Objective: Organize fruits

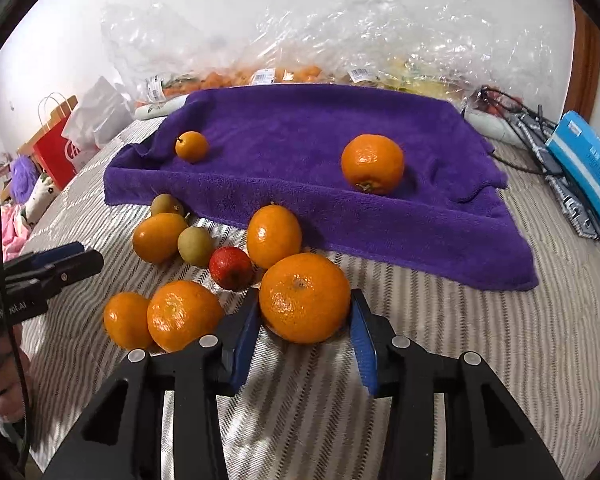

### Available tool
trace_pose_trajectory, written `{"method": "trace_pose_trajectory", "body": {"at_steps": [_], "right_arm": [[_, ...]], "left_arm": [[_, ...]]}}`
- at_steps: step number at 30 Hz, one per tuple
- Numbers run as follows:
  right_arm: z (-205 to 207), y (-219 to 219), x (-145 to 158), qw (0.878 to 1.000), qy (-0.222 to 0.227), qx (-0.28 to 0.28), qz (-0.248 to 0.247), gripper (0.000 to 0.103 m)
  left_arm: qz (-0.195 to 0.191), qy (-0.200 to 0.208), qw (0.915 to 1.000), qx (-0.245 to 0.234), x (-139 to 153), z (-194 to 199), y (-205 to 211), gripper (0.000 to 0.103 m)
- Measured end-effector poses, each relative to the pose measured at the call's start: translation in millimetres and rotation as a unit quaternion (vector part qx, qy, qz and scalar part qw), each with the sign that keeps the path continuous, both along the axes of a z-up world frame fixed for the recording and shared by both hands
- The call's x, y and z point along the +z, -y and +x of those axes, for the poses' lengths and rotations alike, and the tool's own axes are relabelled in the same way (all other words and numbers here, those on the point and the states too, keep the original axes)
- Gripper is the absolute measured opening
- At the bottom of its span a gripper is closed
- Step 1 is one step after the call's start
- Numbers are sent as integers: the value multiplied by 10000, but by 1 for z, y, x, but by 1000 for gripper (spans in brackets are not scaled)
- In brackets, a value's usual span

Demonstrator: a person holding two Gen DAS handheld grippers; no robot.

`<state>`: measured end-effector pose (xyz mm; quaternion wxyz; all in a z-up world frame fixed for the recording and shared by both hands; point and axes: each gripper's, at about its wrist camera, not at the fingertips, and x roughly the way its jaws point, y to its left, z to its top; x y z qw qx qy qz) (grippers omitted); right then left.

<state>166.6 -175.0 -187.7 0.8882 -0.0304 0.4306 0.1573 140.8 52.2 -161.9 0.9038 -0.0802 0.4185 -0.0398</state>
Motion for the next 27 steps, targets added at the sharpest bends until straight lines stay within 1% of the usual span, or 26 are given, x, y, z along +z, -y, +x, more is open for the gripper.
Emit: {"method": "trace_pose_trajectory", "body": {"at_steps": [2,4,7,10,12,14,16,19,21,23,27], "right_arm": [[-4,4,3,9998,147,13,-103,43],[-8,8,7,9991,341,35,-255,43],[-10,18,9,9984,457,-10,-340,43],[-5,31,7,9995,280,-91,-60,43],[-2,34,5,9997,196,-110,44,43],[0,36,3,9998,116,-110,110,43],[1,35,2,9999,76,-110,80,43],[1,32,1,9999,53,-51,85,43],[1,33,1,9999,41,-36,124,43],[1,35,1,9998,31,-34,190,43],[1,36,0,9998,18,-26,217,43]], "left_arm": [[112,184,9996,-196,7,-1,11,56],[127,283,9985,-457,13,2,23,56],[212,207,9976,-623,10,13,38,56],[162,142,9973,-707,3,22,46,56],[-4,52,9967,-812,-1,27,49,48],[-163,-61,9951,-973,-4,31,52,45],[-232,-71,9941,-1055,-5,32,54,42],[-241,-115,9944,-1021,-10,38,58,32],[-261,-92,9943,-1029,-10,38,58,32],[-378,-56,9937,-1051,-8,33,55,31],[-336,-51,9946,-981,-5,22,44,31]]}}
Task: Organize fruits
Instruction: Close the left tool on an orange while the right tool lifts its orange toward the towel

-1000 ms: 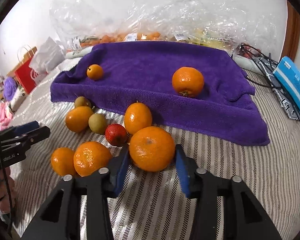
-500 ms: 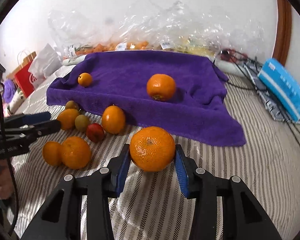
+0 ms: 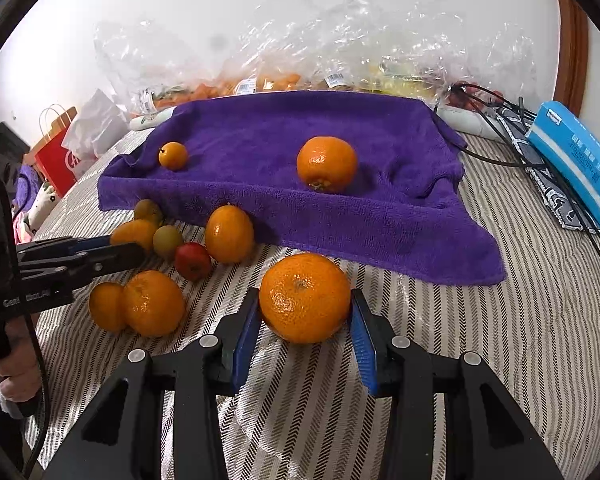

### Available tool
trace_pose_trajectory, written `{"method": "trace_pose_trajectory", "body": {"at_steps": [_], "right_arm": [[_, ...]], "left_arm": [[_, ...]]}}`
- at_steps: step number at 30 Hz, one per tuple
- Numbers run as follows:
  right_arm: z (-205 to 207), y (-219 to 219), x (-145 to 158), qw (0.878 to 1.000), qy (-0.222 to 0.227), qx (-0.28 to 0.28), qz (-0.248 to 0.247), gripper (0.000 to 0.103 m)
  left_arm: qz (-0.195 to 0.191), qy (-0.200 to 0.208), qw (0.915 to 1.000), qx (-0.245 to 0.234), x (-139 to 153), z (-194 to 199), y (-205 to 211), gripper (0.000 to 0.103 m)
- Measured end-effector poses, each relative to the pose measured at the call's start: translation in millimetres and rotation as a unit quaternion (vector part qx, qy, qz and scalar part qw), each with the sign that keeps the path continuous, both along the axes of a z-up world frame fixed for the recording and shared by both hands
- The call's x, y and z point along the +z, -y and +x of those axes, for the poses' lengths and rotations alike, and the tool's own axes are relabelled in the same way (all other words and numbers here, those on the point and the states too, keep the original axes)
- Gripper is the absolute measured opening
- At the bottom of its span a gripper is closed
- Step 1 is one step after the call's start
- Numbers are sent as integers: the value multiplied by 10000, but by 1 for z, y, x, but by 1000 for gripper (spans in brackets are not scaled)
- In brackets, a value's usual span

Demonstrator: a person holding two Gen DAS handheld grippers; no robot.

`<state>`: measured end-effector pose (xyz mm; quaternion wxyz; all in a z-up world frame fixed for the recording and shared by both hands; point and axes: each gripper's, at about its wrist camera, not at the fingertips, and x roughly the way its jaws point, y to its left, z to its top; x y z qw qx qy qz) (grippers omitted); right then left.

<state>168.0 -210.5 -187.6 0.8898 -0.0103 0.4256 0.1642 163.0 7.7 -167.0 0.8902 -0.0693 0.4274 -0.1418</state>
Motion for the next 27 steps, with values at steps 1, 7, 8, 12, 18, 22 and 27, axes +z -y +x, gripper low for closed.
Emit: {"method": "trace_pose_trajectory", "body": {"at_steps": [1,7,8,12,18,22,27], "right_arm": [[0,0,0,10000,5,0,1,43],[0,-2,0,10000,-3,19,-33,43],[0,-1,-1,10000,-9,24,-32,43],[0,-1,-1,10000,-21,36,-23,43],[1,-1,-2,10000,-67,23,-23,43],[1,-2,-2,10000,-67,61,-5,43],[-1,0,0,9999,15,76,65,43]], "left_arm": [[32,18,10000,71,1,-5,-5,31],[243,-39,9989,403,-3,-11,-23,32],[257,-46,9988,413,-4,-9,-24,31],[413,45,9982,438,-6,-5,-19,32],[205,41,9987,459,-7,-1,-18,31],[-21,38,9987,507,-7,-2,-24,31],[-149,196,9987,437,-2,-9,-24,31]]}}
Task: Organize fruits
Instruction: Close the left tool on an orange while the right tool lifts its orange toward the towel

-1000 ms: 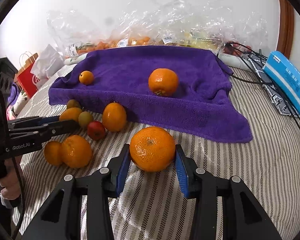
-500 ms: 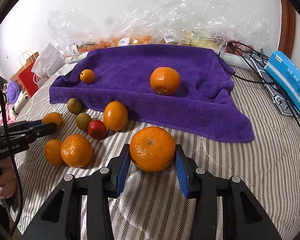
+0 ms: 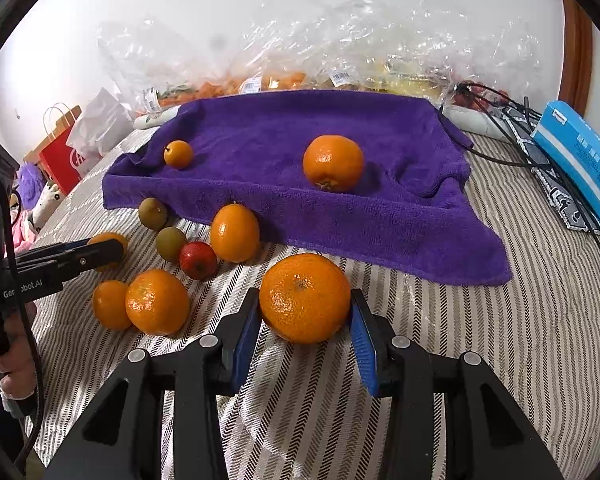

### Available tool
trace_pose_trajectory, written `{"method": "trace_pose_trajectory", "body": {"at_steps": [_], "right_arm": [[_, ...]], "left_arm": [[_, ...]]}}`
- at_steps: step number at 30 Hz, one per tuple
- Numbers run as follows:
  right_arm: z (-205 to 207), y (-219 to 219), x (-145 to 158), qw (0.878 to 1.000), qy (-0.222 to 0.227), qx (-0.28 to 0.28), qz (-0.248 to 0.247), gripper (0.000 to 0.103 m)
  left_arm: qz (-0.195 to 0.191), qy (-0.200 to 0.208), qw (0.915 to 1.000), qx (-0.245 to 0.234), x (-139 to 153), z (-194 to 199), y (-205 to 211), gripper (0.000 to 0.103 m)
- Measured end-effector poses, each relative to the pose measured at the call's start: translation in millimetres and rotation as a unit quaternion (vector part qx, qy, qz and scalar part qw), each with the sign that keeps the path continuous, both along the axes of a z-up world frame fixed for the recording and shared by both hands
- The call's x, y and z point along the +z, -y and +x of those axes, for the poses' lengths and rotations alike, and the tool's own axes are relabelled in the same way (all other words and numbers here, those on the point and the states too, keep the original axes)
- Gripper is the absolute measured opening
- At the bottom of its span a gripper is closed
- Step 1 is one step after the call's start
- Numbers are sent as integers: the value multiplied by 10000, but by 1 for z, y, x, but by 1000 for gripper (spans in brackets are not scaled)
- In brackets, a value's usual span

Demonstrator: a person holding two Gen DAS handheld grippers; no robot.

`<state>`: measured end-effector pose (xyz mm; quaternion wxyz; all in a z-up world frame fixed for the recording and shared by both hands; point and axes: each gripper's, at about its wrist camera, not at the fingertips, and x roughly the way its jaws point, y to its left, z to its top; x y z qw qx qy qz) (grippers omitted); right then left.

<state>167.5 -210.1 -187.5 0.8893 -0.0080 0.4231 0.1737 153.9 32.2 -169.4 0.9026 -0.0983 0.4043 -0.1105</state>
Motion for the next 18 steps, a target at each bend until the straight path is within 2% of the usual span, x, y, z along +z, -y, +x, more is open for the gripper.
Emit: {"method": "trace_pose_trajectory", "body": {"at_steps": [8,11,18], "right_arm": [[-1,8,8,9997,131,-200,89,43],[-1,7,23,9996,174,-158,165,43],[10,-2,67,9975,700,-46,77,43]], "left_arm": [[129,277,9995,-17,14,-7,4,31],[137,313,9994,-5,27,-5,3,31],[263,697,9972,15,61,18,-1,31]]}}
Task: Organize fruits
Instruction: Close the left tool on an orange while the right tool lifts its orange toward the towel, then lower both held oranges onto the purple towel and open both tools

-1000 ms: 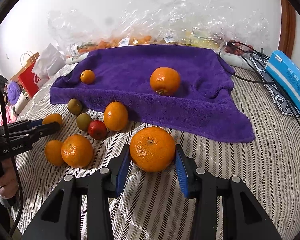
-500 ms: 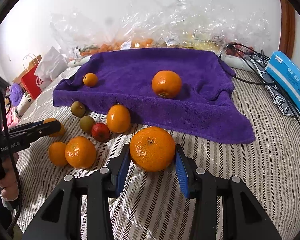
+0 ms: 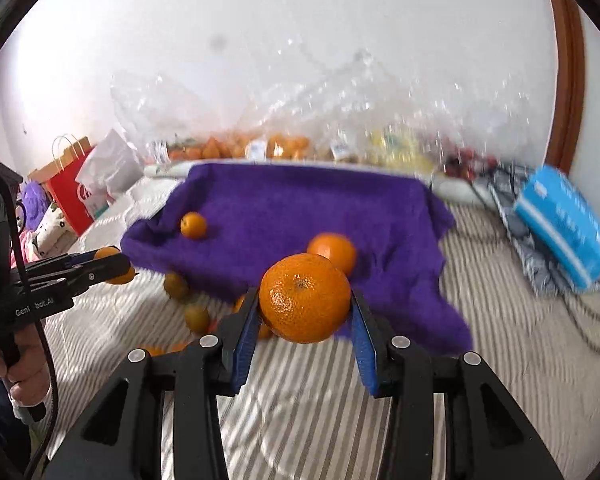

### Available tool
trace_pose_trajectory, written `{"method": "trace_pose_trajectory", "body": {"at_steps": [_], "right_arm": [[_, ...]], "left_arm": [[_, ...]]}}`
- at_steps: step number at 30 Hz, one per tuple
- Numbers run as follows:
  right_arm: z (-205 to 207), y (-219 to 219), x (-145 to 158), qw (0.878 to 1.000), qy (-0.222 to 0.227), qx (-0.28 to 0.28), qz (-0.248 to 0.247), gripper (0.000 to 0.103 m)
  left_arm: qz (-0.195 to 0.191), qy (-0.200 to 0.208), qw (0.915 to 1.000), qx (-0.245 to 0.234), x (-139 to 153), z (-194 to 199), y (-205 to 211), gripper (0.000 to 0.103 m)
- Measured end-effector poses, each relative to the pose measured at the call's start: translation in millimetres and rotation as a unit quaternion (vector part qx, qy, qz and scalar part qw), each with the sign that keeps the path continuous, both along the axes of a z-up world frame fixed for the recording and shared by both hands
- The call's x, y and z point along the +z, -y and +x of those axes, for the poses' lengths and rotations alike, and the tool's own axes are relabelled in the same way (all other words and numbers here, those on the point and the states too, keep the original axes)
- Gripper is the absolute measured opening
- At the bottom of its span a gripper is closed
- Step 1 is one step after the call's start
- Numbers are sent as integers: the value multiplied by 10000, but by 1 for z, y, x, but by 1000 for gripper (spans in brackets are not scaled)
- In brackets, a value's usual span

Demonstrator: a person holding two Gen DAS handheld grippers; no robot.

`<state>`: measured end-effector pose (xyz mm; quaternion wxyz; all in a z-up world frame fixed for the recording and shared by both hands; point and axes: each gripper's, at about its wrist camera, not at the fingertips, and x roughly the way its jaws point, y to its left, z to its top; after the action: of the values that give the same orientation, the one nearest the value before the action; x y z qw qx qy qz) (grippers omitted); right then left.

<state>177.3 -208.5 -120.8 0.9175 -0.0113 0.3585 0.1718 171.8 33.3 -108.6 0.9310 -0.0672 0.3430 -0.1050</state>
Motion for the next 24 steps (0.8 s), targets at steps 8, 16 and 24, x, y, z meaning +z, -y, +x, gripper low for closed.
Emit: {"method": "trace_pose_trajectory", "body": {"at_steps": [8,16,24], "right_arm": [[43,-2,23,9993,291,-205,102,43],[73,8,-12,9982,-15,-595,14,43],[82,28,-27,9956,-217,-911,64,43]], "left_arm": [[-16,153,9997,214,16,51,-1,31],[-58,40,9995,307,-12,72,-4,31],[-146,-265,9993,207,-32,77,-4,31]]}}
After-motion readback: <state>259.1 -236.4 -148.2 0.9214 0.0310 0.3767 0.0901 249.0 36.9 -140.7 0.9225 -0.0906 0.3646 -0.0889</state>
